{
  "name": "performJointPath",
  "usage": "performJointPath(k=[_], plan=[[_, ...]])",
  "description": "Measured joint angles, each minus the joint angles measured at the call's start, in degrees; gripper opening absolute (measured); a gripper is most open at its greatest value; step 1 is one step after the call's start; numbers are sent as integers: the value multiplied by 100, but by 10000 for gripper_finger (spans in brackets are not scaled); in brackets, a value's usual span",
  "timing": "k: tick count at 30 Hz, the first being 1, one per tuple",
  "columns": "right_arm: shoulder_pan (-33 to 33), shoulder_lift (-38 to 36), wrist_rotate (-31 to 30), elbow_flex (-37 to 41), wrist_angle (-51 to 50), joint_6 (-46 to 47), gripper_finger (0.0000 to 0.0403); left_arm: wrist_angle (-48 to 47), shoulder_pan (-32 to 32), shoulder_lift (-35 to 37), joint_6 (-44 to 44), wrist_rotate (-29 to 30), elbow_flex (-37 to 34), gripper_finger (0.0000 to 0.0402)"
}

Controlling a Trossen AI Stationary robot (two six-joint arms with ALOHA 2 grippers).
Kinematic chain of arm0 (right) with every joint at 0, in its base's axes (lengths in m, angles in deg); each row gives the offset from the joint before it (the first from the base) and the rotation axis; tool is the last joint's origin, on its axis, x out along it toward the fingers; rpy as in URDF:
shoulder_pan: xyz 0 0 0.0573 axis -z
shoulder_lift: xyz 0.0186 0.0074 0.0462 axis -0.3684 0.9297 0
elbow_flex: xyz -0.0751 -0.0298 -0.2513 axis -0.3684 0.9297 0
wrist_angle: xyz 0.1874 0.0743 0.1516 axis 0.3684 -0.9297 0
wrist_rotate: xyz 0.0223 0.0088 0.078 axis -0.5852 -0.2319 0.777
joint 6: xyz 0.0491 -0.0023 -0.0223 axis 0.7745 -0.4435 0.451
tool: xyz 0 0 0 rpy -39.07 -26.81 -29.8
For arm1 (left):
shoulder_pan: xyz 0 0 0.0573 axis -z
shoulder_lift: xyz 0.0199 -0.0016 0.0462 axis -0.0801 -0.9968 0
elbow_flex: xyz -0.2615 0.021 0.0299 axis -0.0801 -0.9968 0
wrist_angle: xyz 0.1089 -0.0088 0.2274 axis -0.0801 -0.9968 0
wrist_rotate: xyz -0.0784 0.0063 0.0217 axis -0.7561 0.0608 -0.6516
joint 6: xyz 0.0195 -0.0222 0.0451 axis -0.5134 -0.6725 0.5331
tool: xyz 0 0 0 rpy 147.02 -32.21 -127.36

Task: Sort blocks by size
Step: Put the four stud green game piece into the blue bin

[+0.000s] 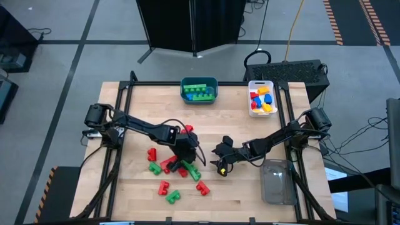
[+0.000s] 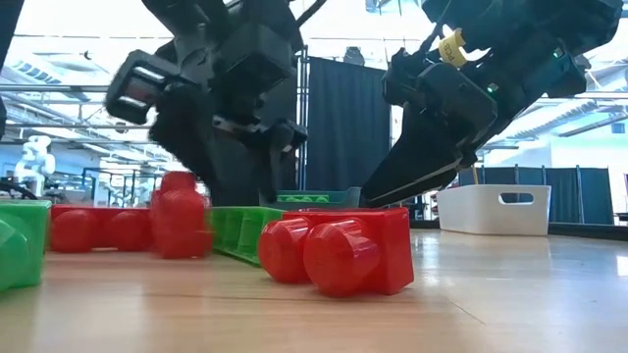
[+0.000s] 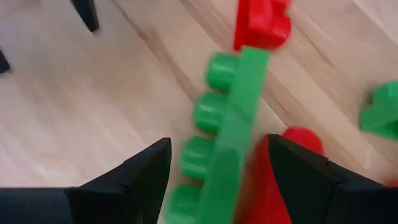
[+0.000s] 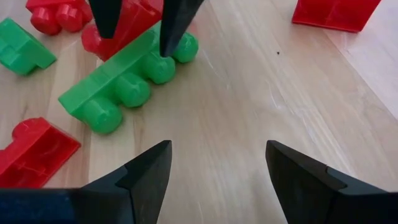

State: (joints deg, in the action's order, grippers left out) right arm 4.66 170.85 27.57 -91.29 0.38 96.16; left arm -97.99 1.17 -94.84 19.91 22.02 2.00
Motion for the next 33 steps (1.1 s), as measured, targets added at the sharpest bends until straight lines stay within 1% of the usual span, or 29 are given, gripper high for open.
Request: performJointPath(k=[7, 15, 19, 23, 26, 30, 33], plan=[[2, 0, -76, 0, 10, -38, 247, 108, 6, 5, 97, 284, -124, 255], [10, 0, -149, 0, -7, -73, 247, 129, 6, -471, 112, 371, -138, 255], [10, 0, -151, 0, -12, -114, 247, 178, 4, -540, 97, 408, -126, 255], [13, 0, -153, 0, -11, -149, 247, 192, 8, -542, 85, 621, -107, 254], [29, 0, -153, 0, -15, -151, 247, 191, -3, -546, 84, 638, -91, 239], [38, 0, -153, 0, -20, -151, 247, 215, -37, -551, 75, 675, -89, 201], [38, 0, -153, 0, -28, -166, 247, 242, -113, -542, -183, 751, -80, 175]])
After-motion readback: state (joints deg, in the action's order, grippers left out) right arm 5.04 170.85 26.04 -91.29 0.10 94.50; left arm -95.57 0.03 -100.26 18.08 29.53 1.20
